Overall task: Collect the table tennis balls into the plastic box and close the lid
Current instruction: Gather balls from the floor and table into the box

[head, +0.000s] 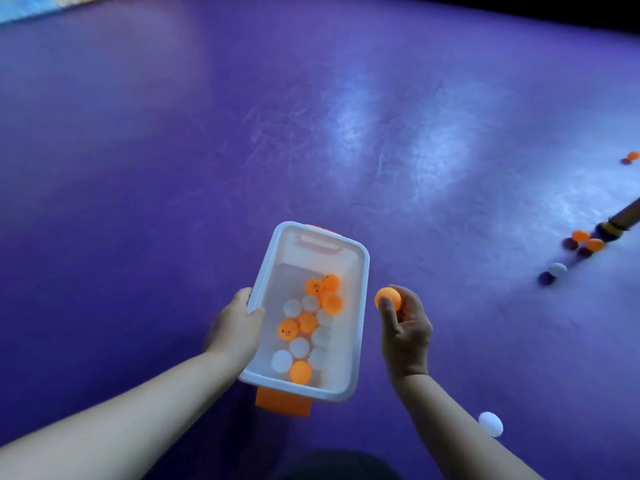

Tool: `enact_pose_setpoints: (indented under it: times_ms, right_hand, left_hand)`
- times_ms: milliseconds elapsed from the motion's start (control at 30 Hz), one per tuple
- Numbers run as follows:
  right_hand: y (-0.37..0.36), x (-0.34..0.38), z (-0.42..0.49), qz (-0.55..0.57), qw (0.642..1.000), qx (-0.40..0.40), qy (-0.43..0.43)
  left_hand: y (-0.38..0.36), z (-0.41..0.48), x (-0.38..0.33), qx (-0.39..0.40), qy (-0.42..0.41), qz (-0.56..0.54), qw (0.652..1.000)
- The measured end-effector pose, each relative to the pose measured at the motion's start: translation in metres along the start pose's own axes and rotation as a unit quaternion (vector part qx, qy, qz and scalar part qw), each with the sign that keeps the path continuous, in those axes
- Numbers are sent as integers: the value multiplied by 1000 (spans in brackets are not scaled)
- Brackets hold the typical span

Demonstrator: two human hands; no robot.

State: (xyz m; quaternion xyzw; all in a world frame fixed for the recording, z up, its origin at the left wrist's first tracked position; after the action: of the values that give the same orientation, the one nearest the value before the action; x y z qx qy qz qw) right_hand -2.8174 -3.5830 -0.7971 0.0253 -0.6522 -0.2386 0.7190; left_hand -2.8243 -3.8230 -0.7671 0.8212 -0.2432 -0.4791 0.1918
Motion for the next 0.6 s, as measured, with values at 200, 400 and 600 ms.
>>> enact_pose_setpoints:
  times_ms: [200,400,600]
  right_hand:
    - [4,15,13,-54,988,121,80]
    - [78,-37,-4,-79,990,-115,17]
    - [121,-123,-43,-333,913,-12,-236]
  left_hand:
    - [-39,-2,-27,40,-46,-47,997]
    - [-63,-2,-39,59,-54,-31,996]
    - [-72,0,-39,71,-47,-29,996]
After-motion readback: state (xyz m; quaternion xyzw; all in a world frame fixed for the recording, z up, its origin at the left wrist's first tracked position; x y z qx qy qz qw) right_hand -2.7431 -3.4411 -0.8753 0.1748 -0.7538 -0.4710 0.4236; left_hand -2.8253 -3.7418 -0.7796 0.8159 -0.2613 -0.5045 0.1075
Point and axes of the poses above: each hand's wrist, its own z-axis towards the middle knuckle, its own y-axis out of the back of the hand, x = y × z, the point moved 2 cm from there along z, towards the middle knuckle, and after that the axes turned 12 degrees about x, right-handed, at the moved point
